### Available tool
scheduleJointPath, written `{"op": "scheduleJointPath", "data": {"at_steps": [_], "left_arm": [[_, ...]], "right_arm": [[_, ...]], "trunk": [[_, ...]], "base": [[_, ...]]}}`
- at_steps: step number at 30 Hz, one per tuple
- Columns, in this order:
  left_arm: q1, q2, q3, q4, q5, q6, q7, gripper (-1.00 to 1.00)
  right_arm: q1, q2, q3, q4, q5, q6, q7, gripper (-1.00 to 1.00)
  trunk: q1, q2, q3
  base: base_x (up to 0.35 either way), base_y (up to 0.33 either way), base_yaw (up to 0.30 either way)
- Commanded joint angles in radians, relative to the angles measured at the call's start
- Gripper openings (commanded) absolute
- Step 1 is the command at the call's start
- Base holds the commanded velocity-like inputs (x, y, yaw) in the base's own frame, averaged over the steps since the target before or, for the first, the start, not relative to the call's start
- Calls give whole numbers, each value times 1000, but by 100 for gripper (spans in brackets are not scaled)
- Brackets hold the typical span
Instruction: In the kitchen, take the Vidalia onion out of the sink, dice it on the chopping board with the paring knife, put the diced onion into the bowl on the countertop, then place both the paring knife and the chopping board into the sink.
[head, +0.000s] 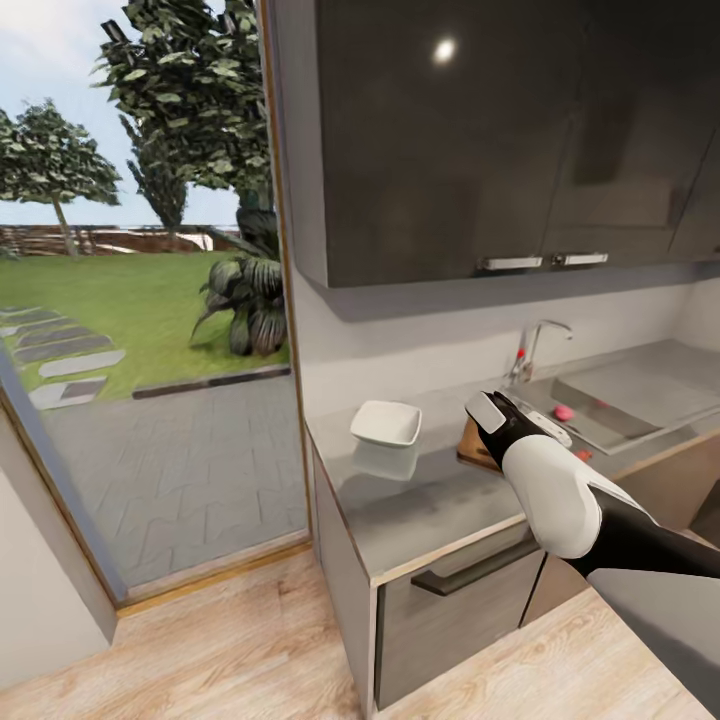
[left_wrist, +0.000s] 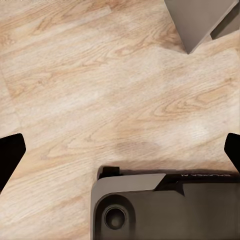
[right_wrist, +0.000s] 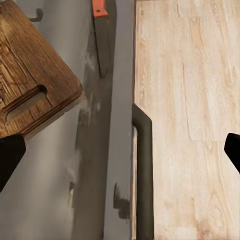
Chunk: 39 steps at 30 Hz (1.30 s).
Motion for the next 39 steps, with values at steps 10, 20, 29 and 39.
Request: {"op": "scheduleJointPath", "data": {"at_steps": [10, 20, 29, 39], "left_arm": [[0, 0, 0, -1, 0, -1, 0, 100], [0, 0, 0, -1, -1, -1, 0, 100], [0, 0, 0, -1, 0, -1, 0, 100], [0, 0, 0, -1, 0, -1, 0, 100]], "right_arm": [[0, 1, 8, -2, -9, 9, -5, 100], [0, 1, 8, -2, -10, 9, -2, 100], [0, 0, 7, -2, -10, 9, 5, 100], [0, 0, 7, -2, -10, 9, 18, 100]], "trunk": [[1, -2, -18], [1, -2, -34], [1, -2, -49], [1, -2, -65]], "base": [[242, 0, 0], [19, 0, 0], [149, 0, 0], [104, 0, 0]]}}
